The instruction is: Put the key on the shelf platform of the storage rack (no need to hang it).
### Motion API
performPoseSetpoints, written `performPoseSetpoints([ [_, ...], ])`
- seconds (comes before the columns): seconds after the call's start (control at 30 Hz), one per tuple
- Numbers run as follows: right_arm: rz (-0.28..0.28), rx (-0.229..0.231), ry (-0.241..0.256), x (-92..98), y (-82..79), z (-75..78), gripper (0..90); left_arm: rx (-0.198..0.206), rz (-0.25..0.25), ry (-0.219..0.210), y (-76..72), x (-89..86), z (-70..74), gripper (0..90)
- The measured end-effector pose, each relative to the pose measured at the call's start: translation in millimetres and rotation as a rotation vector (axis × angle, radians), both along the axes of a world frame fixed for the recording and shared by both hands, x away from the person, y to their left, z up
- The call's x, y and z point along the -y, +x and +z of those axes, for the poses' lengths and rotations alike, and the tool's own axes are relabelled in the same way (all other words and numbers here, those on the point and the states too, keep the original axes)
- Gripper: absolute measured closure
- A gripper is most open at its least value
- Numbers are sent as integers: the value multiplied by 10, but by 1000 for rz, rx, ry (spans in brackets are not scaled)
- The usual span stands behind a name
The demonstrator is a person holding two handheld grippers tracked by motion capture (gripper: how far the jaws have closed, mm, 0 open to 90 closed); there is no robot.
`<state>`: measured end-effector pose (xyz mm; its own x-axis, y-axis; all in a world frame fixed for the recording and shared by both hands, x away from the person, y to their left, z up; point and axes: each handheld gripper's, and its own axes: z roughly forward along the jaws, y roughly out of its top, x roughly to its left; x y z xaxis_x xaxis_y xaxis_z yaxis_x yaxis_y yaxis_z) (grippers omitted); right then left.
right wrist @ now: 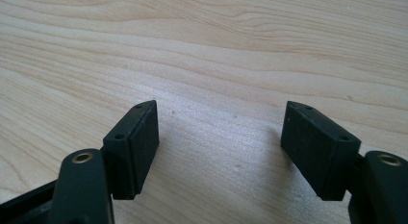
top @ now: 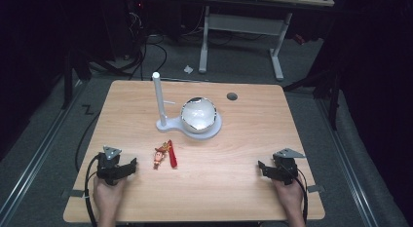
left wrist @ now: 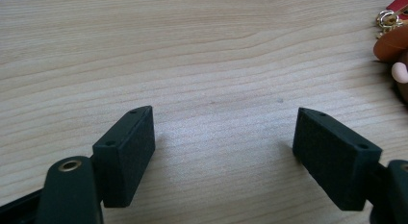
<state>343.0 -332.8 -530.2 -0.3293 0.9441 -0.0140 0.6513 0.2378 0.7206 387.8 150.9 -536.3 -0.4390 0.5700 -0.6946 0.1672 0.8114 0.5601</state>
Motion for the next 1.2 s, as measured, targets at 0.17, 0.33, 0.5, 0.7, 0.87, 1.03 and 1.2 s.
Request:
performPoseSetpoints([
  [0.17, 1, 0, 0, 1, 0, 0, 297, 2, -7, 6, -1, -7, -2, 232],
  [0.33, 1, 0, -1, 1, 1, 0, 297, 2, -9, 4, -2, -12, 0, 236],
  [0.5, 2, 0, 0, 2, 1, 0, 297, 0, -25, 8, -25, 3, -4, 218],
  [0.7, 3, 1, -1, 3, 1, 0, 296, -12, -30, -19, -61, -22, 29, 228],
  [0.87, 2, 0, -1, 1, 0, 0, 296, 12, -55, -47, -153, -18, 56, 229],
  [1.03, 3, 1, -2, 2, -1, 0, 296, 29, -92, -51, -244, 40, 130, 212],
  [1.2, 3, 1, -2, 2, -1, 0, 296, 33, -130, -62, -310, 145, 198, 215],
])
